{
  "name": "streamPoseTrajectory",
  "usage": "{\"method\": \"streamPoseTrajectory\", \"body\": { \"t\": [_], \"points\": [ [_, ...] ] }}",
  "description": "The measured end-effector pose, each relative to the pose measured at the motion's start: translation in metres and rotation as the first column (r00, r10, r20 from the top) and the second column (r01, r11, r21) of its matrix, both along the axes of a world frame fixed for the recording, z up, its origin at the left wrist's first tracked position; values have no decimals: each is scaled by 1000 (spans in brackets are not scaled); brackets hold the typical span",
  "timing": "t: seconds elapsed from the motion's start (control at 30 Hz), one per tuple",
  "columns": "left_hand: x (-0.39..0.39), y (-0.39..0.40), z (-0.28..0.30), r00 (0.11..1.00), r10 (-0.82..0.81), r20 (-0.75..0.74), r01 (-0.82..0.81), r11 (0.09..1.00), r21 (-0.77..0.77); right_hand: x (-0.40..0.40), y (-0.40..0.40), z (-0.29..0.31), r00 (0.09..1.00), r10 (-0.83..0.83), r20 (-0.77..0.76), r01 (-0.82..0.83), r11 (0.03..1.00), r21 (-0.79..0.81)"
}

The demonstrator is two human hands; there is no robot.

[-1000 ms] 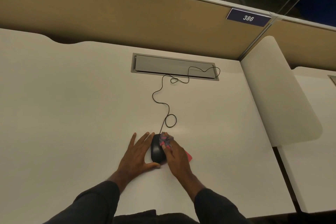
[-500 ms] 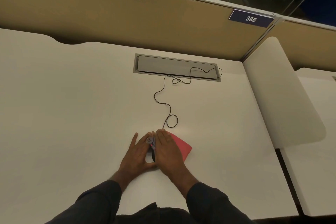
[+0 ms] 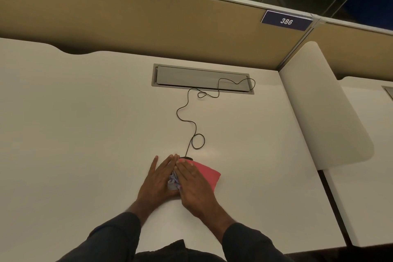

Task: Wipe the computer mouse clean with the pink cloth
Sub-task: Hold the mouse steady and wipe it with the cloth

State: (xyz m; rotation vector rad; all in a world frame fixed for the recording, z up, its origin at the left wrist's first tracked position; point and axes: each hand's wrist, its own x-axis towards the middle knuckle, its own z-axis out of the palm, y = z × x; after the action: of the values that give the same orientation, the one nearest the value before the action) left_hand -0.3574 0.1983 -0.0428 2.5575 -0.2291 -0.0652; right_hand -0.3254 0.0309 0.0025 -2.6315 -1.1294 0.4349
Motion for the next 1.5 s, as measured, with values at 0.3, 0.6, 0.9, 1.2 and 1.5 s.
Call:
{"method": "streamPoseTrajectory", "body": {
  "t": [0.3, 0.6, 0.9, 1.2, 1.5],
  "points": [
    [-1, -3, 10, 998, -7, -64, 11, 999, 52, -30, -20, -17, 1000, -13, -17, 14, 995, 95],
    [0, 2, -7, 995, 51, -91, -53, 998, -15, -58, -38, -11, 1000, 15, -17, -13, 996, 86],
    [-1, -1, -7, 992, 99, -82, -101, 995, -25, -75, -44, -12, 966, -186, -181, 228, 941, 249],
    [-1, -1, -7, 995, 95, -43, -95, 995, -9, -67, -42, -23, 875, -392, -284, 469, 833, 294],
    [0, 0, -4, 997, 74, -32, -74, 997, 12, -8, -29, -11, 805, -501, -317, 585, 757, 292]
  ]
}}
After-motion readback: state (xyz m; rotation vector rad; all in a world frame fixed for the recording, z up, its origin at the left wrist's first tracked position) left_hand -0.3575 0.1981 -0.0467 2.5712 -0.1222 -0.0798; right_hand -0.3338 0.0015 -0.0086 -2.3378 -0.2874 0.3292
